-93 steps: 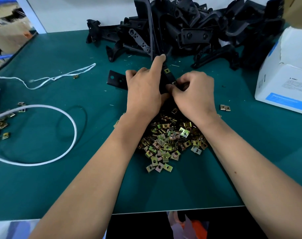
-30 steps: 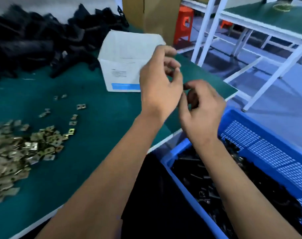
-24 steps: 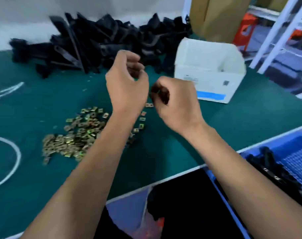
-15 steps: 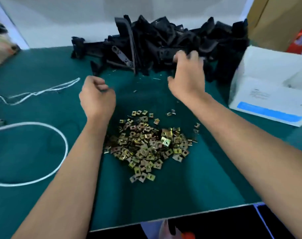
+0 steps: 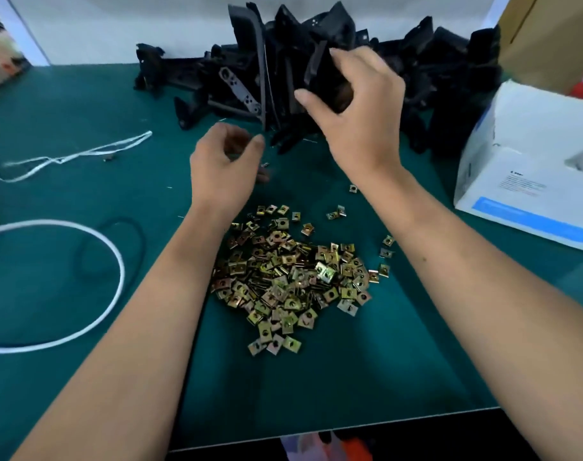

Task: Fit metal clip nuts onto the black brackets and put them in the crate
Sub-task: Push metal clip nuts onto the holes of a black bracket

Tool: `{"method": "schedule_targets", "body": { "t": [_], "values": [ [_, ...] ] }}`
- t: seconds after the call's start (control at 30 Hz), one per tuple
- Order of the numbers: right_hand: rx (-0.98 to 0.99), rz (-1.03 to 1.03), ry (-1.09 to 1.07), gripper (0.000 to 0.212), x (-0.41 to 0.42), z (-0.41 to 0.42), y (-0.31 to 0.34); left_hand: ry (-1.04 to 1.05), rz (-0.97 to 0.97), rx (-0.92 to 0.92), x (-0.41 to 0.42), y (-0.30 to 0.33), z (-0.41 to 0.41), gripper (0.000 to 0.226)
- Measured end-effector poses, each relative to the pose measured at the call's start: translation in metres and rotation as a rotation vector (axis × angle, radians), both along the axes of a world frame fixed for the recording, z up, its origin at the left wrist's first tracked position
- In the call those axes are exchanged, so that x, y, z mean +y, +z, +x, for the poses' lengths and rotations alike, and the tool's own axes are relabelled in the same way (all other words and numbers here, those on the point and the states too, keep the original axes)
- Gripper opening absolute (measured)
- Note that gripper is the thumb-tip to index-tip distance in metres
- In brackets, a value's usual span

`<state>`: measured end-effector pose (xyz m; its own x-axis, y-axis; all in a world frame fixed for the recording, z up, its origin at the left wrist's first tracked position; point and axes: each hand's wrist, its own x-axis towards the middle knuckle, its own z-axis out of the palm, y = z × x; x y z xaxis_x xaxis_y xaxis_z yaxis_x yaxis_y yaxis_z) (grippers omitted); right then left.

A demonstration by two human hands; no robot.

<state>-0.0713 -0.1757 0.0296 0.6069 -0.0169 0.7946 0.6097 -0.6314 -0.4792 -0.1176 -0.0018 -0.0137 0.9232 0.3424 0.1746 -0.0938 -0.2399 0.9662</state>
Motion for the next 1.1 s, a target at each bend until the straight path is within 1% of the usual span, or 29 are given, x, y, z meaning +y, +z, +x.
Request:
{"method": "schedule_targets", "body": {
  "t": [0.07, 0.1, 0.13, 0.2, 0.27, 0.3, 0.33, 0.37, 0.43, 0.47, 0.53, 0.57, 0.6, 0.63, 0.67, 0.7, 0.73, 0.77, 0.8, 0.83, 0.87, 0.9, 0.93, 0.97, 1.0, 1.03, 1.07, 1.1],
  "values": [
    [0.056, 0.271, 0.147, 0.034, 0.006, -0.015, 0.0, -0.15, -0.39, 0.093, -0.003, 0.007, -0.001, 0.029],
    [0.124, 0.437, 0.247, 0.027, 0.009, -0.023, -0.002, -0.219, -0.569, 0.121, -0.004, 0.01, -0.001, 0.036],
    [0.203, 0.591, 0.345, 0.022, 0.012, -0.029, -0.006, -0.266, -0.701, 0.126, -0.003, 0.012, -0.002, 0.042],
    [0.369, 0.804, 0.477, 0.017, 0.014, -0.039, -0.015, -0.287, -0.855, 0.099, -0.001, 0.013, -0.003, 0.047],
    [0.55, 0.887, 0.54, 0.019, 0.012, -0.041, -0.024, -0.24, -0.88, 0.037, 0.003, 0.014, -0.004, 0.041],
    [0.64, 0.877, 0.53, 0.021, 0.011, -0.04, -0.027, -0.193, -0.843, 0.018, 0.006, 0.014, -0.004, 0.034],
    [0.707, 0.828, 0.493, 0.022, 0.009, -0.037, -0.029, -0.12, -0.764, 0.02, 0.008, 0.015, -0.006, 0.032],
    [0.745, 0.757, 0.443, 0.022, 0.007, -0.034, -0.032, -0.014, -0.625, 0.037, 0.011, 0.016, -0.006, 0.034],
    [0.759, 0.582, 0.344, 0.023, 0.004, -0.027, -0.033, 0.176, -0.306, 0.071, 0.019, 0.014, -0.006, 0.033],
    [0.745, 0.467, 0.29, 0.024, 0.003, -0.023, -0.031, 0.208, -0.246, 0.085, 0.023, 0.013, -0.005, 0.028],
    [0.689, 0.199, 0.181, 0.028, 0.002, -0.018, -0.024, 0.197, -0.33, 0.111, 0.028, 0.013, -0.007, 0.02],
    [0.653, 0.094, 0.136, 0.031, 0.001, -0.015, -0.021, 0.213, -0.382, 0.104, 0.03, 0.012, -0.006, 0.022],
    [0.611, 0.039, 0.093, 0.033, 0.001, -0.012, -0.018, 0.261, -0.406, 0.092, 0.032, 0.01, -0.004, 0.024],
    [0.566, 0.036, 0.06, 0.034, 0.0, -0.009, -0.015, 0.324, -0.435, 0.066, 0.034, 0.007, -0.002, 0.026],
    [0.53, 0.09, 0.052, 0.033, -0.002, -0.006, -0.012, 0.39, -0.489, 0.027, 0.038, 0.005, 0.001, 0.027],
    [0.518, 0.206, 0.074, 0.032, -0.004, -0.004, -0.011, 0.444, -0.555, -0.017, 0.041, 0.003, 0.004, 0.026],
    [0.53, 0.363, 0.117, 0.031, -0.006, -0.003, -0.01, 0.481, -0.614, -0.045, 0.045, 0.002, 0.007, 0.023],
    [0.55, 0.537, 0.174, 0.03, -0.009, -0.003, -0.011, 0.513, -0.609, -0.067, 0.049, -0.001, 0.009, 0.019],
    [0.577, 0.7, 0.241, 0.03, -0.012, -0.004, -0.012, 0.559, -0.473, -0.052, 0.052, -0.003, 0.009, 0.017],
    [0.608, 0.826, 0.304, 0.029, -0.016, -0.007, -0.014, 0.613, -0.23, -0.033, 0.053, -0.003, 0.008, 0.02],
    [0.643, 0.908, 0.356, 0.029, -0.019, -0.01, -0.016, 0.642, 0.02, -0.053, 0.052, -0.002, 0.006, 0.024],
    [0.674, 0.954, 0.409, 0.029, -0.023, -0.013, -0.018, 0.638, 0.159, -0.13, 0.05, 0.002, 0.003, 0.026],
    [0.703, 0.966, 0.469, 0.03, -0.026, -0.015, -0.02, 0.575, 0.163, -0.2, 0.047, 0.007, 0.001, 0.029],
    [0.73, 0.946, 0.535, 0.031, -0.029, -0.017, -0.02, 0.428, 0.005, -0.204, 0.041, 0.013, -0.002, 0.035],
    [0.759, 0.895, 0.594, 0.033, -0.033, -0.018, -0.02, 0.178, -0.249, -0.124, 0.036, 0.019, -0.005, 0.047],
    [0.785, 0.819, 0.633, 0.035, -0.036, -0.018, -0.018, -0.11, -0.485, 0.011, 0.032, 0.022, -0.008, 0.061],
    [0.8, 0.737, 0.643, 0.037, -0.04, -0.018, -0.016, -0.342, -0.578, 0.168, 0.03, 0.023, -0.011, 0.07],
    [0.804, 0.67, 0.63, 0.038, -0.044, -0.016, -0.013, -0.507, -0.549, 0.289, 0.028, 0.023, -0.014, 0.07]
  ]
}}
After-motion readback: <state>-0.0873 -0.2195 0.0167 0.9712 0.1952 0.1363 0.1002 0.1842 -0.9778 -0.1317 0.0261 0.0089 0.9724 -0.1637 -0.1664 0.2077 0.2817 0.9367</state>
